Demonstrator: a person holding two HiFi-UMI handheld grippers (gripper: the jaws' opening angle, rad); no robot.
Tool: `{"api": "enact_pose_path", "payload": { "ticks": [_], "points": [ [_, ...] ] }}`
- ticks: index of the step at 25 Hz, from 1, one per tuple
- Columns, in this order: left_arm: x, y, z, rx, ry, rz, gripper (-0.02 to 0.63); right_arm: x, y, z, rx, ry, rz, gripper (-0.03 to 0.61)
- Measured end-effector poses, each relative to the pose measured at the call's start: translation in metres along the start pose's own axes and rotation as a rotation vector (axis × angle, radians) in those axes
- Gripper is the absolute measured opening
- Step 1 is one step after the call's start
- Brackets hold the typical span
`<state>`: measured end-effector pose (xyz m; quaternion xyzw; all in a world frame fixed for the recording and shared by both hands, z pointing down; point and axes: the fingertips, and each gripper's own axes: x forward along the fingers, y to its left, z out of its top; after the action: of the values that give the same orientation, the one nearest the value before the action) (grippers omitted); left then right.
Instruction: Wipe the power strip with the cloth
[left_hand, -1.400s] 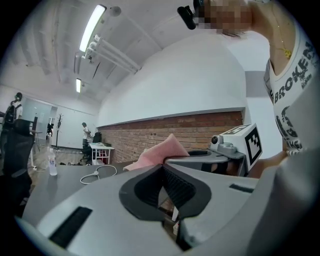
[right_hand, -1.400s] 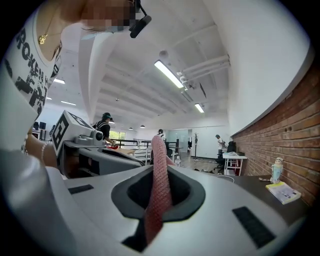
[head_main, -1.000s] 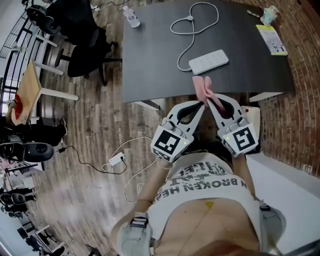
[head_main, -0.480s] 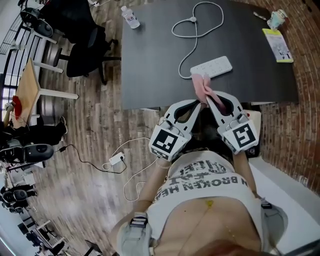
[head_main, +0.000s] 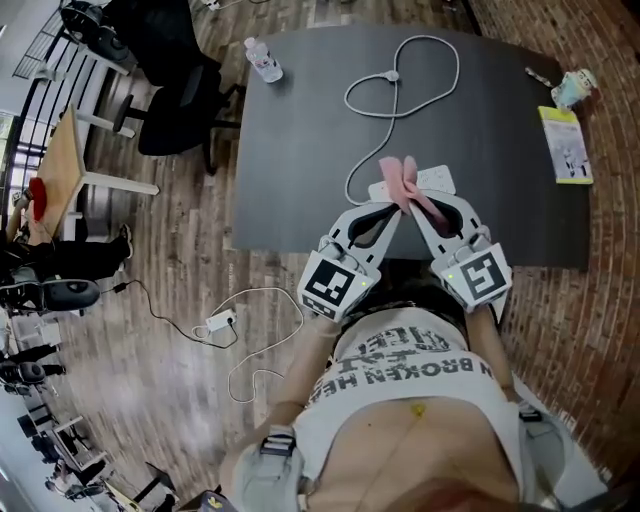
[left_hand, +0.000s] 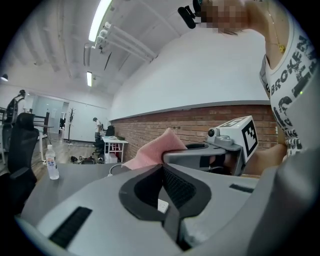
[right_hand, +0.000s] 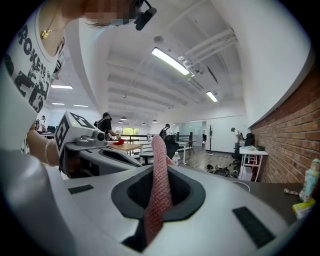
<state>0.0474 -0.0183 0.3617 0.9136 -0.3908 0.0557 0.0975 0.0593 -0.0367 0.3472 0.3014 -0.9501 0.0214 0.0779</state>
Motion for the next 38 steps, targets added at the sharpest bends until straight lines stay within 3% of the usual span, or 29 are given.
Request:
{"api": "enact_pose_path", "payload": {
  "ticks": [5, 9, 17, 20, 29, 38],
  "points": [
    [0.027, 0.019, 0.002, -0.025, -0.007, 0.08, 0.008, 0.007, -0.03, -0.004, -0.011, 0.009, 0.046, 0.017],
    [0.037, 0.029, 0.0, -0.025, 0.0, 0.097, 0.008, 0.012, -0.044, -0.011, -0.011, 0.027, 0.051, 0.017],
    [0.016, 0.065, -0.035, -0.036, 0.056, 0.061, 0.011, 0.033, -0.04, -0.023, -0.018, 0.042, -0.041, 0.017],
    [0.012, 0.079, -0.059, -0.055, 0.094, 0.021, 0.062, 0.04, -0.038, -0.036, -0.017, 0.064, -0.093, 0.017],
    [0.014, 0.086, -0.156, -0.077, 0.333, -0.096, 0.176, 0.055, -0.033, -0.064, -0.004, 0.122, -0.175, 0.017],
    [0.029, 0.085, -0.24, 0.019, 0.594, -0.12, 0.244, 0.057, -0.043, -0.079, 0.008, 0.167, -0.176, 0.017]
  ]
}}
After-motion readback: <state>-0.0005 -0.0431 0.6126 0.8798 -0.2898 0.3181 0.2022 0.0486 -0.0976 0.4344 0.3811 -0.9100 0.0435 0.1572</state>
